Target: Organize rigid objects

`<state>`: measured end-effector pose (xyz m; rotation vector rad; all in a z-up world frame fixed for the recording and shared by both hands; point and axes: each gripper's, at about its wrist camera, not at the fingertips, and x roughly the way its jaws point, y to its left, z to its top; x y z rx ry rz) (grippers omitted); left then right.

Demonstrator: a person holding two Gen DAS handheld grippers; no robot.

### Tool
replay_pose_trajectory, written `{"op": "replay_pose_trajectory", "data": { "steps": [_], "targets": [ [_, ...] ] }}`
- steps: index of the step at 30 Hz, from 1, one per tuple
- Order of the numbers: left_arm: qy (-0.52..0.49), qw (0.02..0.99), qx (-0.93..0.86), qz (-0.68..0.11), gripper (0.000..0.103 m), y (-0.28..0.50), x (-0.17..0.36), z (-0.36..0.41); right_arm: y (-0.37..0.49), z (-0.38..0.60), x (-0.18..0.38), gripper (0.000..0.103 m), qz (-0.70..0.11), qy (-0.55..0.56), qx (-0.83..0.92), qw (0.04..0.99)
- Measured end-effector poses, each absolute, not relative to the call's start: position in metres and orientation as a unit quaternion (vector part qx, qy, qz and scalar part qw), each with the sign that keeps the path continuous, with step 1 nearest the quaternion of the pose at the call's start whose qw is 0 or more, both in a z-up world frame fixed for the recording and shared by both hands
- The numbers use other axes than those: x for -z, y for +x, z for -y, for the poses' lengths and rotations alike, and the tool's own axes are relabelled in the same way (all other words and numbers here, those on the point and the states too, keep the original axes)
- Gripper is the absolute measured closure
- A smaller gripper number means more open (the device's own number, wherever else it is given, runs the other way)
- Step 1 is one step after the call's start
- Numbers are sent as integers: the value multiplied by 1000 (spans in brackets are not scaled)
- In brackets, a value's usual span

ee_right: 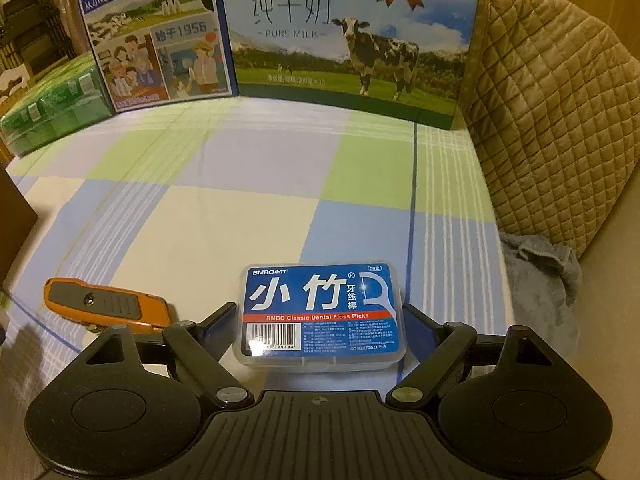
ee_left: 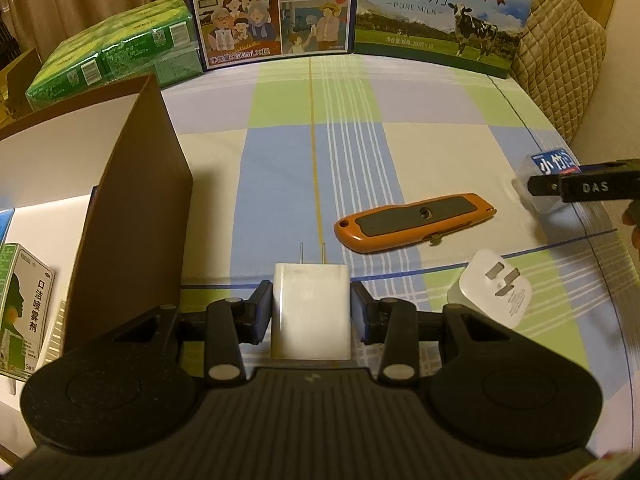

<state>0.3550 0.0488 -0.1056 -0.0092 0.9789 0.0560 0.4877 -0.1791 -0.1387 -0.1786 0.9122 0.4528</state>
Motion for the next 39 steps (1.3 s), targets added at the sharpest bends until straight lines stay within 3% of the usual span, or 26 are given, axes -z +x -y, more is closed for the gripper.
{"op": "replay_pose_trajectory", "data": {
  "steps": [22, 39],
  "targets": [
    [-21, 911, -11, -412, 67, 305, 33, -50, 388, 174, 42, 21, -375, -55, -304, 874],
    [-35, 928, -46, -368, 67, 244, -19, -134, 309, 55, -3, 21, -344, -55, -423, 837]
  ]
}}
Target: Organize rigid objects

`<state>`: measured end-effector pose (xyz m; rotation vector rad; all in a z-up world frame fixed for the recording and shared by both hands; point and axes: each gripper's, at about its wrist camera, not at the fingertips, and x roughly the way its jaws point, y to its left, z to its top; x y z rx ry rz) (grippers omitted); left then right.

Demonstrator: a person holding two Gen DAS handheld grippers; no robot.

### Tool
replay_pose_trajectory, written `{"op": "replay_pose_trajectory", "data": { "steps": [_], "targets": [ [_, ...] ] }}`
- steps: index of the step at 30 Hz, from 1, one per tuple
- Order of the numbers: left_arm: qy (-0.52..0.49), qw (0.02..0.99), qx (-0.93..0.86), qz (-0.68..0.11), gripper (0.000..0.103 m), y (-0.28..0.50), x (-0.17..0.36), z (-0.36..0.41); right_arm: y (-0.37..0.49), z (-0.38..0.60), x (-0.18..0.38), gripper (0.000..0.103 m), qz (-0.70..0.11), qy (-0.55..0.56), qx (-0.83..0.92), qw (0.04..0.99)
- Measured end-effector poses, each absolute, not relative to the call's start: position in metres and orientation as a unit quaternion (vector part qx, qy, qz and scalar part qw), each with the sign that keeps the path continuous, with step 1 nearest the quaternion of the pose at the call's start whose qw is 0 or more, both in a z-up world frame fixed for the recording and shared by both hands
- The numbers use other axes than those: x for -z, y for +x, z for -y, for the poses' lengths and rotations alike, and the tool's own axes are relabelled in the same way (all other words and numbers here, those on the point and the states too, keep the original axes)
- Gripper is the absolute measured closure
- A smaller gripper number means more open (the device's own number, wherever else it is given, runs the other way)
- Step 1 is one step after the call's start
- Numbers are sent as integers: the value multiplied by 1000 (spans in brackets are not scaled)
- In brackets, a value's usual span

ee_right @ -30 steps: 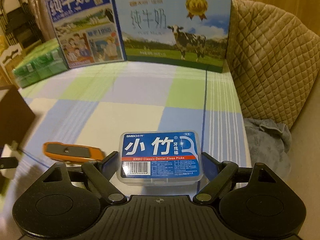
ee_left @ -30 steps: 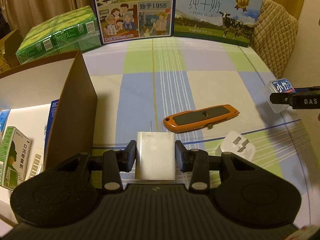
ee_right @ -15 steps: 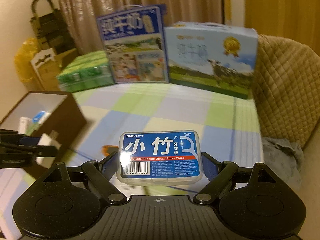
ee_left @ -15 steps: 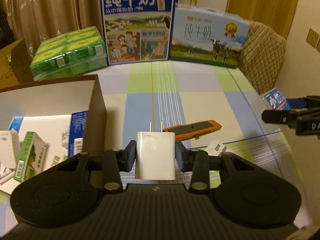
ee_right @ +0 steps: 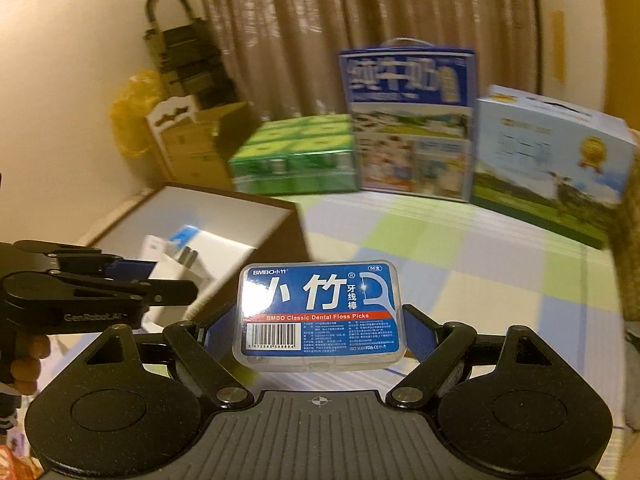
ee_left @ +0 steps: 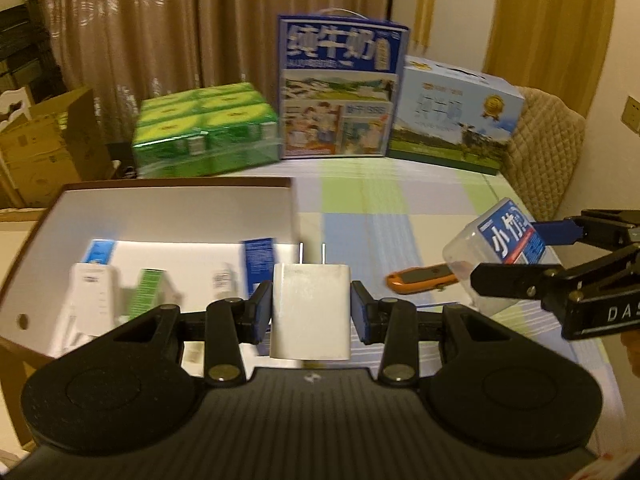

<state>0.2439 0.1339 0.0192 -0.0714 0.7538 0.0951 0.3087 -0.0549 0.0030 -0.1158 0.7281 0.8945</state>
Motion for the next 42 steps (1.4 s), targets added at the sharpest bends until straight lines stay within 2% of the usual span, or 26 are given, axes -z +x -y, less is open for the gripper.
{"op": "replay_pose_trajectory", "data": {
  "steps": [10, 23, 42],
  "targets": [
    [-25, 928, -74, -366, 67, 237, -30, -222, 289, -49, -2, 21, -348, -62, -459, 815],
    [-13, 916, -55, -397, 67, 287, -9, -317, 318, -161, 26, 21, -392, -54, -420, 817],
    [-3, 896, -20, -444, 67, 362, 37, -380, 368, -240, 72, 21, -446, -45, -346, 824]
  ]
}}
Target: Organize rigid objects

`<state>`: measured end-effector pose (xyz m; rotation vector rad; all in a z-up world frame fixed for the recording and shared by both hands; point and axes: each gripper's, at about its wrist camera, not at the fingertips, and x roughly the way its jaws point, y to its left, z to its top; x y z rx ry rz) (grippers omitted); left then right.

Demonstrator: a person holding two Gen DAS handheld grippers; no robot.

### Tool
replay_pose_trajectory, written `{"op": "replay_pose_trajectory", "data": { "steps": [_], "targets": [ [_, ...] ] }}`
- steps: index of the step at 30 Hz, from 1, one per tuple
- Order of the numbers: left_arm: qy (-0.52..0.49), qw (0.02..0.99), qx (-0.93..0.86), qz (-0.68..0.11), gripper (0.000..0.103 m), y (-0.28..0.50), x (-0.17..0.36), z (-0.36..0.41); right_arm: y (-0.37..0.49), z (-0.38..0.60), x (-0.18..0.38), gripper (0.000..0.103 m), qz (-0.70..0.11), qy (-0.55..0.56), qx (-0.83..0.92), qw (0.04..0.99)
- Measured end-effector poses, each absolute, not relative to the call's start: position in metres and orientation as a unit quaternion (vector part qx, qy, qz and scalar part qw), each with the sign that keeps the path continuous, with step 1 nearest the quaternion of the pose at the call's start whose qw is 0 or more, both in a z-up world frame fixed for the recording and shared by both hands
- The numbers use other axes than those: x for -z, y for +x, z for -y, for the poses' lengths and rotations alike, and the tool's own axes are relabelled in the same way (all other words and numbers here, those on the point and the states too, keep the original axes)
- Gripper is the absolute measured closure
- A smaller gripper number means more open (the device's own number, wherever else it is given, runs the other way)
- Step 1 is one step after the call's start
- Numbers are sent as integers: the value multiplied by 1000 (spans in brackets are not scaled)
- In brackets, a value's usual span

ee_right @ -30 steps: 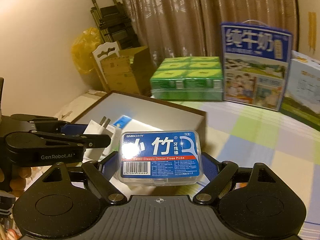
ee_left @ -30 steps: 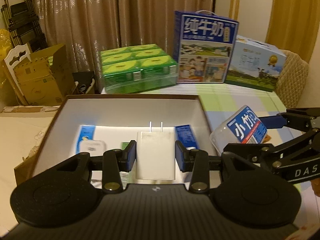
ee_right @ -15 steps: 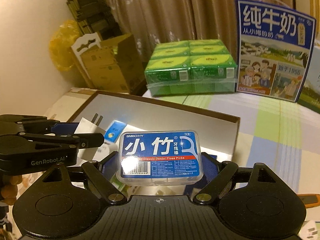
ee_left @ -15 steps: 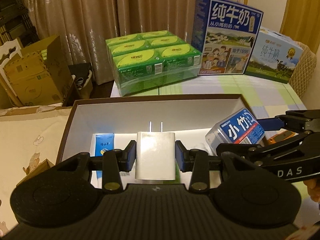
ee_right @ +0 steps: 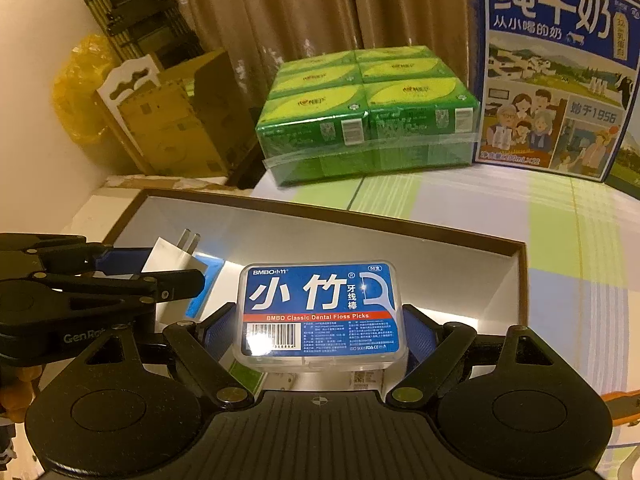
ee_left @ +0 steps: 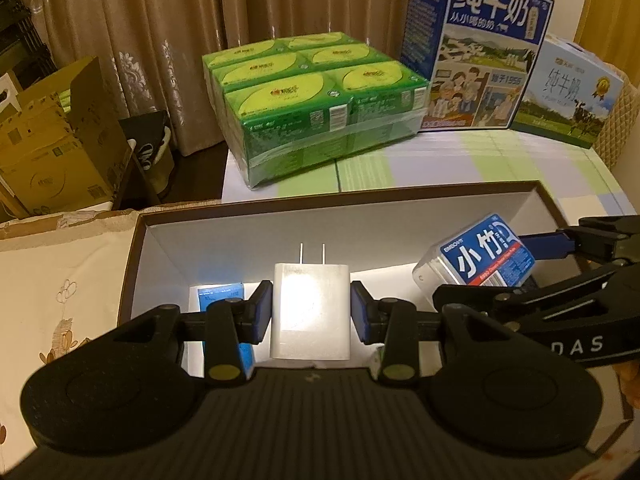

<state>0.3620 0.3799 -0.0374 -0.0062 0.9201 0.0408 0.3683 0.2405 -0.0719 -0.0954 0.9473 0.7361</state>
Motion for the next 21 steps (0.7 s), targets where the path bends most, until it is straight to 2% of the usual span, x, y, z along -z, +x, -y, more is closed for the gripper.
{"op": "replay_pose_trajectory", "data": {
  "steps": [21],
  "targets": [
    [-8, 884, -19, -467, 64, 387, 65, -406, 388, -268, 92, 21, -467, -52, -327, 820]
  ]
}}
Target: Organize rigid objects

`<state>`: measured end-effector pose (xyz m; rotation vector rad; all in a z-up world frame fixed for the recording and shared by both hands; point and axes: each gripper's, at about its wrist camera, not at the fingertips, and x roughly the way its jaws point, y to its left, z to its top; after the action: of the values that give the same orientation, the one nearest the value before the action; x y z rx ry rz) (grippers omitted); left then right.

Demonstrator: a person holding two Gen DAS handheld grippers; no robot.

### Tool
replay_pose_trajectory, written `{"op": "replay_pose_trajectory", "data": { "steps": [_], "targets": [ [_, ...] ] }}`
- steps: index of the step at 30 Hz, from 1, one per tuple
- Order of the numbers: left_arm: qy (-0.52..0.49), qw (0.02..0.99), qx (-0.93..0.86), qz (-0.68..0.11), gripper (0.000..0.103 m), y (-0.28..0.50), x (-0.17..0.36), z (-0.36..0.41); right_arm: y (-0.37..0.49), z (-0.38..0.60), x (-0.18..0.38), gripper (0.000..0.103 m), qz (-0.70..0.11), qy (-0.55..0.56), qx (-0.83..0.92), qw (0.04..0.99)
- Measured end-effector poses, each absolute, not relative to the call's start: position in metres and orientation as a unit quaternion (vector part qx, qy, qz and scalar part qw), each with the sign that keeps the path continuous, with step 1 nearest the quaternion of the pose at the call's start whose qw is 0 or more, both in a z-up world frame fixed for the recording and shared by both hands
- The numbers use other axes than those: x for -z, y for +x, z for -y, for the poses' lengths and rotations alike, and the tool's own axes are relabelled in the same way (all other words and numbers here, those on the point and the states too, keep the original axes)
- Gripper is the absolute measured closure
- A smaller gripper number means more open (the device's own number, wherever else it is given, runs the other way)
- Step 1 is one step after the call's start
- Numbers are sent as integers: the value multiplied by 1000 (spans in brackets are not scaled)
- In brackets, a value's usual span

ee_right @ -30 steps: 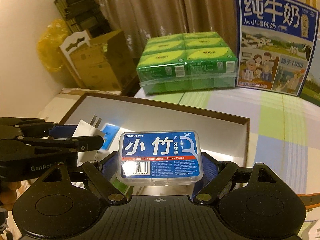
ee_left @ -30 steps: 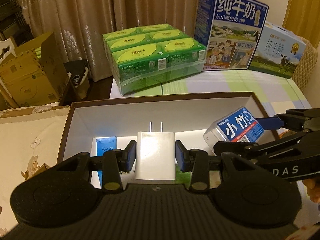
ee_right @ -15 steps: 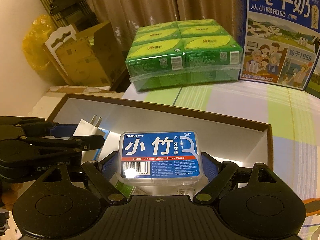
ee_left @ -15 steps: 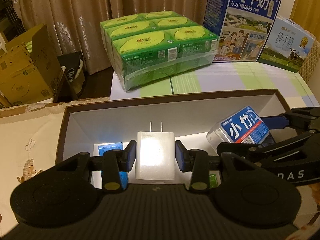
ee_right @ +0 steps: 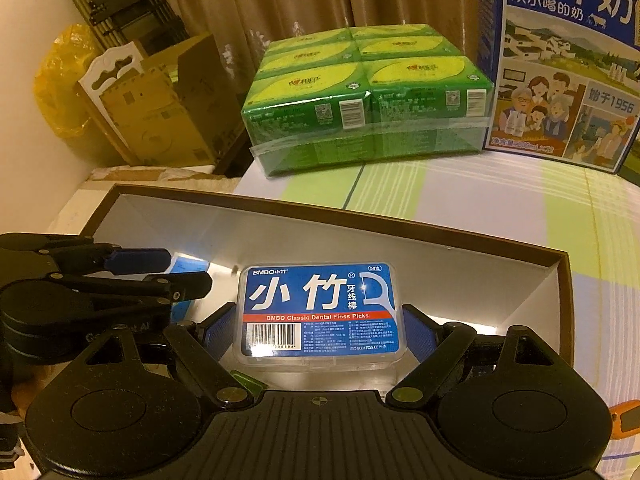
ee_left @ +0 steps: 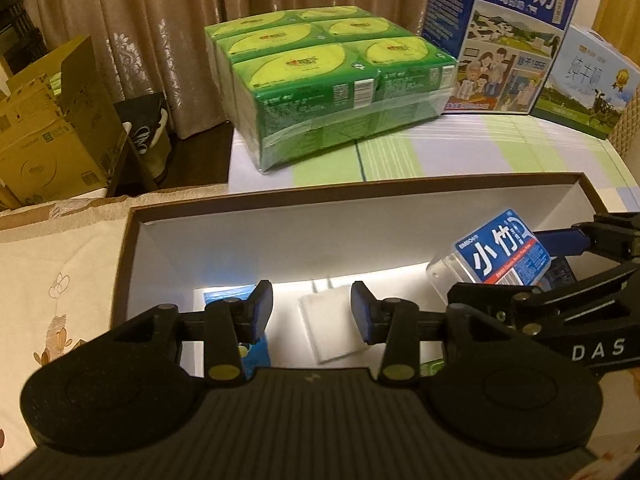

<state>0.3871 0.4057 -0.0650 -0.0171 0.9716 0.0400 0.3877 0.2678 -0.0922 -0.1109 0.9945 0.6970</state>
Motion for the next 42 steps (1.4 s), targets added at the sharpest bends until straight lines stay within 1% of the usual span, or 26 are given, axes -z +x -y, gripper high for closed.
{"op": "replay_pose_trajectory", "data": {
  "steps": [3, 5, 6, 8, 10, 12, 27, 42],
  "targets": [
    [-11, 884, -22, -467, 63, 386, 64, -409, 389, -270, 94, 21, -468, -49, -326, 820],
    [-9, 885, -25, -465, 58, 384, 63, -411, 391, -269, 94, 21, -462, -33, -334, 821],
    [-9, 885, -27, -465, 58, 383, 63, -412, 392, -268, 94, 21, -460, -18, -336, 822],
    [-9, 884, -30, -467, 56, 383, 62, -413, 393, -268, 94, 19, -459, 1, -331, 824],
    [-11, 884, -31, -467, 54, 380, 61, -415, 395, -269, 92, 16, -456, -3, -329, 827],
    [-12, 883, -31, -468, 51, 378, 61, -415, 394, -268, 90, 15, -452, -7, -335, 827],
    [-23, 886, -35, -462, 49, 351, 43, -408, 373, -246, 79, 15, -451, -56, -343, 822],
    [-34, 896, -38, -441, 49, 303, 10, -386, 337, -214, 50, 15, -439, -42, -345, 829]
  ]
}}
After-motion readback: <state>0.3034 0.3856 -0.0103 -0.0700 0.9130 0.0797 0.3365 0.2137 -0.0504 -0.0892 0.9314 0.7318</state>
